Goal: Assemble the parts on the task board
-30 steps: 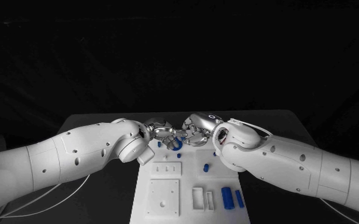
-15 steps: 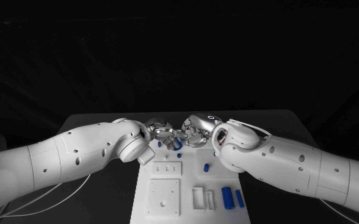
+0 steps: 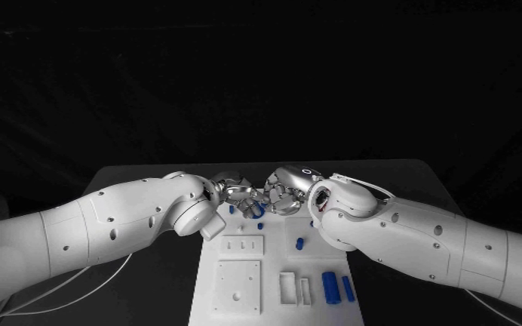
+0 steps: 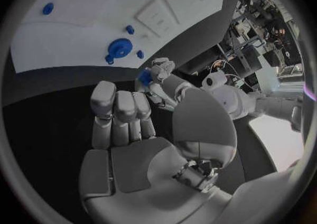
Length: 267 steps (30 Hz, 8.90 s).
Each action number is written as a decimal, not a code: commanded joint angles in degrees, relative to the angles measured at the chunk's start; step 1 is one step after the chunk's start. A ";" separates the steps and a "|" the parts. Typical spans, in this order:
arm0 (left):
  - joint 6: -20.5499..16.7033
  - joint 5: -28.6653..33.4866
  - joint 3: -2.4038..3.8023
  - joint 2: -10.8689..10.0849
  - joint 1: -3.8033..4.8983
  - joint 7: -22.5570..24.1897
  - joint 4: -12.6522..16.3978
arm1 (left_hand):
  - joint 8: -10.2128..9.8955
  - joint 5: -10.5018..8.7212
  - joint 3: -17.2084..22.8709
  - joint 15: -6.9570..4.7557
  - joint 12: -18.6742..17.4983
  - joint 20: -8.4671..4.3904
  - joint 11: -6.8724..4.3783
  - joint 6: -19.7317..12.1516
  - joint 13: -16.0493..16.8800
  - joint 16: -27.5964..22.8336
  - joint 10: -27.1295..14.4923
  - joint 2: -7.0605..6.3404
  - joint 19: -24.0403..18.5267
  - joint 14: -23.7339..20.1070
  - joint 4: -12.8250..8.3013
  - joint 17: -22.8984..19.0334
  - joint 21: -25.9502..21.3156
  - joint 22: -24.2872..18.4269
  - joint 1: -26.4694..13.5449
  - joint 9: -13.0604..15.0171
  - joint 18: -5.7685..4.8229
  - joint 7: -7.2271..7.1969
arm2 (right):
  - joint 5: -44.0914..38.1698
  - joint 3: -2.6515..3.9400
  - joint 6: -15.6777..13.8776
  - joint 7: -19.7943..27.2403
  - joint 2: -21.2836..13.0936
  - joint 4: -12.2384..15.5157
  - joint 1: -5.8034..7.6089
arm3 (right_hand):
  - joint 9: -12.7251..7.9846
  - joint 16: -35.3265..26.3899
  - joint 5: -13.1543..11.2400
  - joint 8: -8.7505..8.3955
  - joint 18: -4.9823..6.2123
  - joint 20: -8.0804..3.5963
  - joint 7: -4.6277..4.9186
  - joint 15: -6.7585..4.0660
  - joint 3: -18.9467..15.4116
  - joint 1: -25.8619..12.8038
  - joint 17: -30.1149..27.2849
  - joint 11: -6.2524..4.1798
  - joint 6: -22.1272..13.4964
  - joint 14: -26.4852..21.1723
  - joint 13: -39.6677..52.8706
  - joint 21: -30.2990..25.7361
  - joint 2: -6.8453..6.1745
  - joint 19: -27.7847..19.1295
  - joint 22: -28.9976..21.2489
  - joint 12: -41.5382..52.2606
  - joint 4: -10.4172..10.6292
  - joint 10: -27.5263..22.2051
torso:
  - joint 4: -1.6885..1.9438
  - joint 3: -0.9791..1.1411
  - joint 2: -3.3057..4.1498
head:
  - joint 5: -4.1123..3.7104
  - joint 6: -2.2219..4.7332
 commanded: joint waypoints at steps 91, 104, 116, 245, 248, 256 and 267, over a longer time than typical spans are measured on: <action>-1.13 -25.67 -5.60 -2.04 -1.93 -9.17 2.40 | -2.33 11.29 3.14 -9.50 29.26 -9.03 -6.14 10.02 17.85 23.35 4.22 -1.53 6.05 8.21 -2.61 3.52 17.00 0.95 -4.72 20.10 -1.04 -5.64 | 28.47 2.23 -12.84 1.90 -10.60 -4.89 3.57 | -1.80 -2.93 5.77 -5.48 4.02 0.83 6.23 3.39 -8.53 -2.35 -0.79 4.03 -9.65 -3.72 -8.65 -4.65 -6.58 -4.59 -0.13 -7.01 6.70 -12.08 | 0.37 0.10 -0.01 | 1.81 -5.41; -2.00 -25.66 -5.59 -1.08 -3.26 -9.07 1.20 | -2.62 12.84 3.10 -9.77 30.73 -9.35 -6.48 11.31 18.30 24.40 3.69 -1.84 5.88 8.01 -2.87 3.28 17.73 0.82 -5.25 20.63 -1.13 -5.98 | 28.47 2.23 -12.75 1.69 -10.31 -4.96 3.68 | -1.77 -2.92 6.74 -5.43 4.02 0.85 6.25 3.40 -8.82 -2.13 -0.80 4.05 -9.72 -3.77 -8.91 -4.72 -6.58 -4.66 -0.01 -6.79 6.94 -12.25 | 0.43 0.16 -0.11 | 1.54 -6.16; -1.42 -25.66 -5.59 -0.82 -3.64 -9.07 1.08 | -3.02 13.74 3.05 -10.13 32.11 -9.66 -6.73 12.17 18.64 25.54 3.67 -1.73 6.02 8.19 -3.05 3.18 18.50 0.80 -5.74 20.89 -1.13 -6.23 | 28.47 2.23 -12.46 1.60 -10.27 -5.04 3.70 | -1.74 -2.91 7.63 -5.39 4.02 0.86 6.26 3.42 -9.07 -1.98 -0.82 4.07 -9.77 -3.80 -9.16 -4.77 -6.55 -4.69 0.09 -6.58 7.18 -12.38 | 0.41 0.13 -0.13 | 1.50 -6.22; -0.22 -26.78 -5.58 -0.20 -5.21 -9.19 0.96 | -2.11 21.73 3.89 -10.73 40.49 -10.51 -7.87 15.84 19.57 32.25 2.71 1.81 5.88 8.41 -4.79 1.65 22.60 0.06 -11.73 20.44 -0.75 -7.41 | 28.45 2.22 -12.00 1.19 -9.84 -5.34 3.68 | -1.67 -2.78 12.86 -5.17 4.02 0.91 6.30 3.45 -10.10 -1.28 -0.88 4.10 -9.94 -3.87 -10.53 -5.01 -6.34 -4.62 0.60 -5.44 8.33 -12.88 | 0.43 0.19 -0.15 | 1.19 -6.67; 0.00 -26.82 -5.58 -0.18 -5.22 -9.24 0.87 | -1.92 22.67 3.95 -10.73 40.83 -10.51 -7.93 15.88 19.56 32.53 2.66 2.13 5.88 8.47 -5.10 1.56 22.77 0.01 -11.99 20.40 -0.71 -7.47 | 28.44 2.22 -12.00 1.18 -9.88 -5.33 3.68 | -1.67 -2.78 12.92 -5.17 4.02 0.91 6.30 3.45 -10.11 -1.28 -0.88 4.10 -9.94 -3.87 -10.54 -5.02 -6.34 -4.62 0.61 -5.43 8.35 -12.89 | 0.42 0.16 -0.16 | 1.12 -6.66; 0.49 -27.18 -5.58 -0.27 -5.22 -9.66 0.73 | -1.63 23.96 4.15 -10.70 41.28 -10.52 -8.04 15.94 19.50 32.89 2.58 2.49 5.93 8.54 -5.53 1.41 23.06 -0.05 -12.21 20.38 -0.63 -7.58 | 28.41 2.22 -12.03 1.14 -9.94 -5.28 3.68 | -1.67 -2.77 13.09 -5.17 4.02 0.91 6.30 3.46 -10.15 -1.25 -0.88 4.10 -9.94 -3.87 -10.59 -5.02 -6.35 -4.62 0.62 -5.39 8.37 -12.90 | 0.46 0.17 -0.15 | 1.08 -6.73; 1.34 -27.20 -5.57 -0.32 -5.22 -10.09 0.74 | -0.66 29.29 4.81 -10.56 42.66 -10.28 -8.34 16.11 19.55 34.02 2.40 2.73 6.35 8.71 -6.16 1.20 22.60 -0.24 -13.04 20.60 -0.63 -7.87 | 28.39 2.22 -12.04 1.13 -9.96 -5.30 3.68 | -1.67 -2.77 13.29 -5.16 4.02 0.91 6.30 3.46 -10.19 -1.21 -0.88 4.10 -9.95 -3.87 -10.64 -5.04 -6.35 -4.62 0.64 -5.35 8.38 -12.92 | 0.48 0.11 -0.16 | 1.06 -6.84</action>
